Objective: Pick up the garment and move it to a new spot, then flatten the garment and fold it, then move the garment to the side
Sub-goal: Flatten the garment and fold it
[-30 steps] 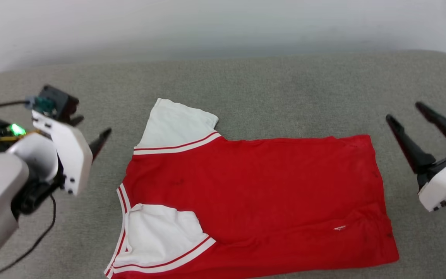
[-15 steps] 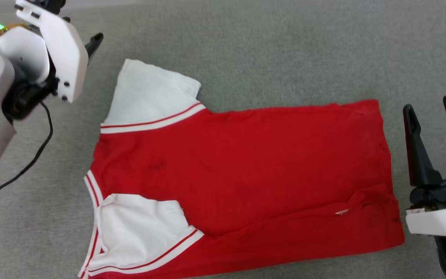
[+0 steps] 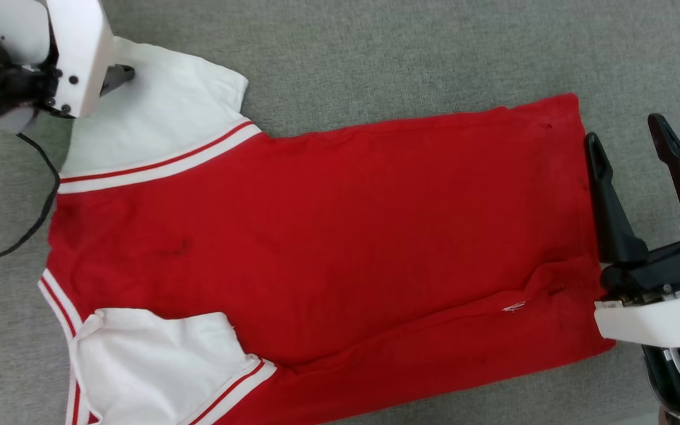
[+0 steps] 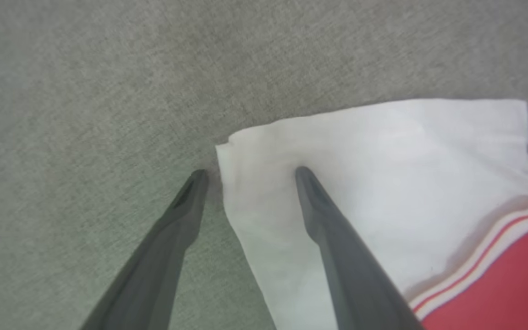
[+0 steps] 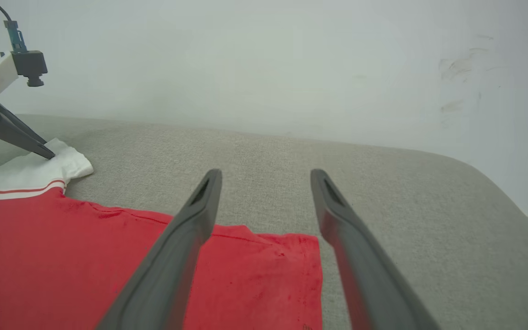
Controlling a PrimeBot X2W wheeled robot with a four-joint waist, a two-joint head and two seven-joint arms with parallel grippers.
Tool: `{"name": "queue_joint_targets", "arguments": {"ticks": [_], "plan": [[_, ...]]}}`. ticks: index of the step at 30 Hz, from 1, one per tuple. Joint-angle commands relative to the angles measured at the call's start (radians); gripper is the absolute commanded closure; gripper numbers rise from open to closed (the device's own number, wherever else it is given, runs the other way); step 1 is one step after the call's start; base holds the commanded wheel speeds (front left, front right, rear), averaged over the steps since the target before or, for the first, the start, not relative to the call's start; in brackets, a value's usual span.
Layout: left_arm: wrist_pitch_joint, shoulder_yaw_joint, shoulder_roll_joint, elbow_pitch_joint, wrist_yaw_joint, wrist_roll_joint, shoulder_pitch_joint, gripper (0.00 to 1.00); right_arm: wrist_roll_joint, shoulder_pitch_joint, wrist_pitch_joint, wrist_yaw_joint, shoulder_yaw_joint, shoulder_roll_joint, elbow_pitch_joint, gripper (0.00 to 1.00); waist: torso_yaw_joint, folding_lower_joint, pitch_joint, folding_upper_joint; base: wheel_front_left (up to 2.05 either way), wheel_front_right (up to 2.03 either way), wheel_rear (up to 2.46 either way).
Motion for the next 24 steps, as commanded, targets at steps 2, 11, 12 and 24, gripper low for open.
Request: {"name": "queue_joint_targets", "arguments": {"ticks": [2,11,12,24], "plan": [[0.046,-0.018,0.010,0.015,-0.001,-0.003,-0.003,0.00,0.008,-0.027,-0.002,-0.001,0.012,-0.006,0.010,0.00,-0.019,-0.0002,0.043,0.0000,0.00,0.00,0.00],[0.073,-0.050,0.026,-0.022,-0.006,-0.017,0.029,1.00,0.016,-0.064,-0.002,-0.001,-0.001,-0.045,0.055,0.00,-0.003,-0.0002,0.028,0.0000,0.00,0.00,0.00],[0.062,-0.046,0.026,-0.027,-0.006,-0.021,0.027,1.00,0.015,-0.074,0.000,-0.001,-0.003,-0.055,0.056,0.00,0.001,-0.0002,0.018,0.0000,0.00,0.00,0.00],[-0.055,-0.074,0.034,-0.163,-0.008,-0.042,0.064,1.00,0.085,-0.310,0.282,-0.001,0.070,-0.346,0.119,0.00,0.078,-0.0002,-0.122,0.0000,0.00,0.00,0.00]]}}
